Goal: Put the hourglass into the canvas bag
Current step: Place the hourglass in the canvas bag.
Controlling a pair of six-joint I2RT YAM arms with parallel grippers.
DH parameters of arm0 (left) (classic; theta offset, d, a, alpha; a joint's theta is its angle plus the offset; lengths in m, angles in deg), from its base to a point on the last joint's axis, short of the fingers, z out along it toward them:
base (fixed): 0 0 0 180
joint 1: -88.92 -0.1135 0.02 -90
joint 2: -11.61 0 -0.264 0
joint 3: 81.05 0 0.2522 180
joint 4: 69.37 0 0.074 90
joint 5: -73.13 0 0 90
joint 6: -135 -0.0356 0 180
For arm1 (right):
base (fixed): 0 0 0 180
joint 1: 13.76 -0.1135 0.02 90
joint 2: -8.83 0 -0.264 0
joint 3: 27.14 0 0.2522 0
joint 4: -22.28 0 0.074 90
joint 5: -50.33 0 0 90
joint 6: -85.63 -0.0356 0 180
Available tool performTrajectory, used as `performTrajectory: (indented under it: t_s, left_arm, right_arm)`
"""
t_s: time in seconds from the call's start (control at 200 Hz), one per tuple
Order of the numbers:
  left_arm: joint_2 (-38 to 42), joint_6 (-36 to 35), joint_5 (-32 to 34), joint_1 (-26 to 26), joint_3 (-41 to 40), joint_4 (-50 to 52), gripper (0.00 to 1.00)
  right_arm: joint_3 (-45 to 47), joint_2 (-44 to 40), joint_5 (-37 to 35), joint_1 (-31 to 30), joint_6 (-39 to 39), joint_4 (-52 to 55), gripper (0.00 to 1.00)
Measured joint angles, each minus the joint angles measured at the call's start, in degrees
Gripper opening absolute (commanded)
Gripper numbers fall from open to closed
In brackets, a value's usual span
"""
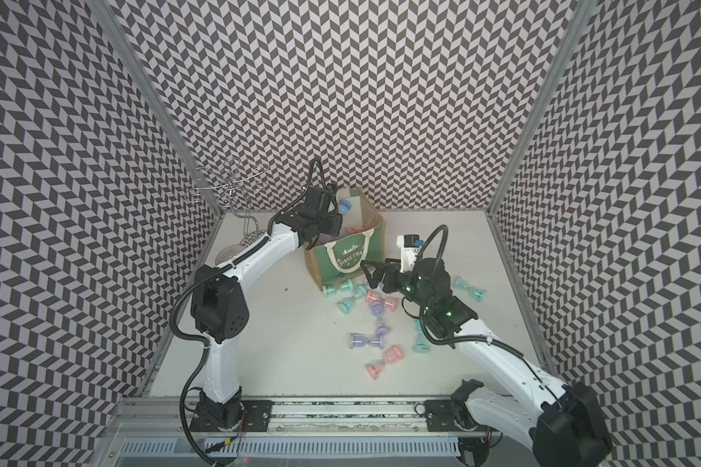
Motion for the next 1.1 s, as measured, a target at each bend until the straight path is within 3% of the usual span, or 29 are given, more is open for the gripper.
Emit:
performTrajectory:
  t_s: [0.345, 0.481, 0.911, 1.101]
  left_arm:
    - [-6.2, -1.2, -1.4, -0.8, 1.9, 2.5, 0.38]
    - [-7.7, -1.4, -1.5, -0.8, 1.9, 3.2, 0.46]
    - [-7.7, -1.8, -2.1, -0.8, 3.1, 3.5, 0.61]
    - [-4.9, -1.0, -3.0, -0.8, 3.0, 3.5, 0.62]
  right_arm:
    - [0.2, 0.1, 0.8, 1.8, -0.4, -1.0, 0.99]
    - [0.4, 0.1, 1.2, 2.4, -0.6, -1.5, 0.99]
    - [0.6, 0.4, 2.1, 3.5, -0.6, -2.2, 0.99]
    - [1.0, 0.4, 2.8, 3.6, -1.1, -2.3, 0.99]
